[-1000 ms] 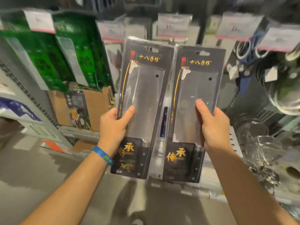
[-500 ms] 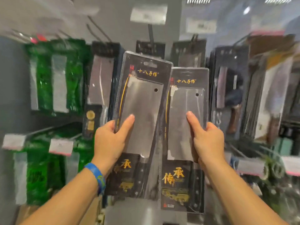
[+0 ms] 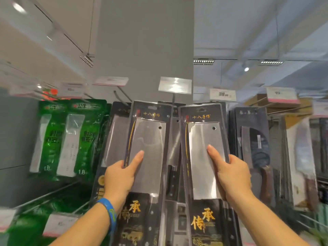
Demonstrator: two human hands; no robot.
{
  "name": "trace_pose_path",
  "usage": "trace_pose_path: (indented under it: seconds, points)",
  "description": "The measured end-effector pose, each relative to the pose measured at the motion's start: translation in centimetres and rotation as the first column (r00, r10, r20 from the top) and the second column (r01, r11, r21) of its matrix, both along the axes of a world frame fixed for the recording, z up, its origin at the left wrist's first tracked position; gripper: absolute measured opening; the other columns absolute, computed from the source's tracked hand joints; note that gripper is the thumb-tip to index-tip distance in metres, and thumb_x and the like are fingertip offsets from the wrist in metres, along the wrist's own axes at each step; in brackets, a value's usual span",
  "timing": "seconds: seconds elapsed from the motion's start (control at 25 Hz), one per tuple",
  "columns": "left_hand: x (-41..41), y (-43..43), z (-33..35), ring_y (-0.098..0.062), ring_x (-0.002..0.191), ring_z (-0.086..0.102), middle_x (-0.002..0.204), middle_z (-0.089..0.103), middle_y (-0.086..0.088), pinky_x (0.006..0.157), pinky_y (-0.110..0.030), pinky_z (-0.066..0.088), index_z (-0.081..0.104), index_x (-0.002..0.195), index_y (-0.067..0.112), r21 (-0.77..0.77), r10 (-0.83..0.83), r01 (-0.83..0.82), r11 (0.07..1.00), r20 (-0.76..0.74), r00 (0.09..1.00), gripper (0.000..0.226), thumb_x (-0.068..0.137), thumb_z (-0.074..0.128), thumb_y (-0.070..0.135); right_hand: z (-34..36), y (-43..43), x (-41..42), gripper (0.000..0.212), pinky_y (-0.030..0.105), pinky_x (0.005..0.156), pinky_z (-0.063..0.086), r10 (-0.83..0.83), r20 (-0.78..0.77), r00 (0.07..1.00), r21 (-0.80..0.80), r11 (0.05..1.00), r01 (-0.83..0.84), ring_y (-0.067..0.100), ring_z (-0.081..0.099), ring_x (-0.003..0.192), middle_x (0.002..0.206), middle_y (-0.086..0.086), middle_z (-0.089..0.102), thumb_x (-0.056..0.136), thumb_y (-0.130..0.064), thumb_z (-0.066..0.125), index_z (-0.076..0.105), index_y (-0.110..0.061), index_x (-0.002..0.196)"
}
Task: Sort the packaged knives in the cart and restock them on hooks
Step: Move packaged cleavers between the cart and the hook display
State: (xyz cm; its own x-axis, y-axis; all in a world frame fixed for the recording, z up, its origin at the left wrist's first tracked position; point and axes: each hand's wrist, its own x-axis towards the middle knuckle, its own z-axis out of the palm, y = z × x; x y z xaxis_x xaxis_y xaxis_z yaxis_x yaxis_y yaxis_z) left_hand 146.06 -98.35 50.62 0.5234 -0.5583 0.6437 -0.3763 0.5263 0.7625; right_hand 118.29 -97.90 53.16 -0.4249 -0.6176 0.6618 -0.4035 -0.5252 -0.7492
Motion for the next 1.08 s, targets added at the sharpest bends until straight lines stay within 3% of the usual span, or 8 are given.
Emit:
trace_pose_path:
  seconds: [0.08,0.2,0.36,0.48,0.76,0.84,0.96,1.08]
  points:
    - [0.9,-0.3,-0.3,-0.008,0.038,0.042,0.041,0.047,0.004,0.048,-0.031,0.037,0.045,0.049,0.017,0.003,0.028,-0.028,1.0,0.086,0.996,0.072,0.062,0.056,0.086,0.2,0.5,0.8,0.078,0.035,0.052,0.033,-0.069,-0.035,0.997,-0.053,0.996,0.067,0.019,0.044,0.053,0.058,0.001,0.048,0.068,-0.088,0.053,0.043,-0.011,0.061]
    - [1.8,-0.6,0.7,-0.012,0.04,0.037,0.042,0.04,0.0,0.047,-0.035,0.033,0.036,0.051,0.015,-0.042,0.077,-0.069,0.997,0.217,0.973,0.076,0.068,0.053,0.087,1.7,0.7,1.3,0.073,0.037,0.052,0.023,-0.109,-0.037,0.993,-0.181,0.978,0.101,0.018,0.027,0.053,0.057,0.002,0.03,0.072,-0.083,0.058,0.033,-0.016,0.061]
    - [2.1,-0.9,3.8,-0.012,0.05,0.049,0.055,0.055,0.003,0.042,-0.026,0.033,0.039,0.053,0.012,-0.136,0.146,-0.102,0.985,0.368,0.918,0.079,0.07,0.047,0.089,3.7,0.4,0.5,0.097,0.045,0.053,0.04,-0.141,0.003,0.99,-0.267,0.954,0.136,0.037,0.046,0.057,0.065,0.023,0.054,0.07,-0.09,0.056,0.048,0.007,0.068]
    - [1.7,-1.1,6.5,-0.01,0.048,0.048,0.052,0.053,0.006,0.041,-0.026,0.028,0.039,0.053,0.017,-0.172,0.183,-0.113,0.979,0.476,0.86,0.076,0.072,0.042,0.09,4.6,0.2,-0.1,0.099,0.043,0.054,0.038,-0.186,-0.01,0.983,-0.287,0.942,0.175,0.042,0.052,0.063,0.073,0.029,0.059,0.072,-0.089,0.056,0.052,0.01,0.073]
    - [1.9,-2.0,8.0,-0.009,0.045,0.049,0.046,0.05,0.004,0.043,-0.027,0.033,0.047,0.054,0.02,-0.133,0.148,-0.091,0.987,0.524,0.839,0.074,0.07,0.04,0.092,4.6,0.3,-0.2,0.102,0.04,0.055,0.032,-0.167,0.046,0.985,-0.226,0.959,0.173,0.029,0.038,0.057,0.064,0.018,0.046,0.07,-0.087,0.06,0.046,0.013,0.074]
    - [1.7,-2.2,7.8,-0.009,0.046,0.051,0.046,0.052,0.005,0.044,-0.026,0.033,0.047,0.054,0.019,-0.124,0.136,-0.083,0.989,0.516,0.846,0.075,0.07,0.04,0.092,4.2,0.4,-0.1,0.094,0.04,0.055,0.033,-0.167,0.033,0.985,-0.208,0.963,0.171,0.034,0.039,0.057,0.062,0.019,0.046,0.071,-0.086,0.06,0.046,0.007,0.068]
    - [1.6,-2.2,8.1,-0.009,0.042,0.047,0.041,0.049,0.007,0.045,-0.029,0.029,0.04,0.05,0.018,-0.126,0.09,-0.04,0.991,0.424,0.901,0.074,0.07,0.041,0.09,3.9,0.9,0.1,0.077,0.038,0.052,0.026,-0.198,0.013,0.98,-0.227,0.954,0.196,0.022,0.03,0.054,0.056,0.006,0.034,0.069,-0.086,0.059,0.038,-0.012,0.061]
    - [1.9,-1.9,8.3,-0.01,0.043,0.045,0.042,0.05,0.01,0.046,-0.03,0.03,0.039,0.048,0.018,-0.093,0.046,-0.008,0.996,0.411,0.91,0.072,0.073,0.045,0.086,4.0,1.0,0.0,0.076,0.038,0.051,0.025,-0.199,0.006,0.98,-0.238,0.952,0.195,0.018,0.028,0.053,0.056,0.003,0.031,0.07,-0.085,0.06,0.036,-0.014,0.06]
